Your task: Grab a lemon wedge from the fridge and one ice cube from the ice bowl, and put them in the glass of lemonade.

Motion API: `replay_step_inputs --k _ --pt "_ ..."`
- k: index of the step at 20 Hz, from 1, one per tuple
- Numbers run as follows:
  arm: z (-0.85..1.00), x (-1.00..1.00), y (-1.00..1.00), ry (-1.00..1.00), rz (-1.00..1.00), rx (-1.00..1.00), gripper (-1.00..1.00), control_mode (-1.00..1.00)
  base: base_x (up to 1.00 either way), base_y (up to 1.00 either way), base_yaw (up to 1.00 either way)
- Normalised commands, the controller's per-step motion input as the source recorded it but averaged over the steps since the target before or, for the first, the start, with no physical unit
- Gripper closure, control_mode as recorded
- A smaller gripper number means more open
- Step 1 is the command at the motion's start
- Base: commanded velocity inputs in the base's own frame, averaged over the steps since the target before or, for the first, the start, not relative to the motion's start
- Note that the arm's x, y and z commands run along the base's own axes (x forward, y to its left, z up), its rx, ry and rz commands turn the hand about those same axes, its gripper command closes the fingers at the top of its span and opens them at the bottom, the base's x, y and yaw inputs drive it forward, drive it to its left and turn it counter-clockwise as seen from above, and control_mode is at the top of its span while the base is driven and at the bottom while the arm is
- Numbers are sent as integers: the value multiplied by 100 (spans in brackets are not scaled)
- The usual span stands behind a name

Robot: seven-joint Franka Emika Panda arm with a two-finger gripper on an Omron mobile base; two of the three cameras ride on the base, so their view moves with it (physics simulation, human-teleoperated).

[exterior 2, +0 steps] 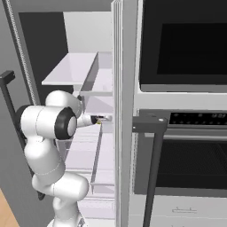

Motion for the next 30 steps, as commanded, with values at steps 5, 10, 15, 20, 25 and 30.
replay_step_inputs --k 5,10,15,20,25,30 --pt "-36 -75 5 2 0 0 100 -100 0 0 0" --pt "-6 -100 0 0 0 1 100 -100 0 0 0" --pt "28 -100 0 0 3 4 100 -100 0 0 0" --pt "79 -100 0 0 1 6 100 -100 0 0 0" --pt "99 -100 0 1 0 5 100 -100 0 0 0" --pt "86 -100 3 1 0 3 100 -100 0 0 0"
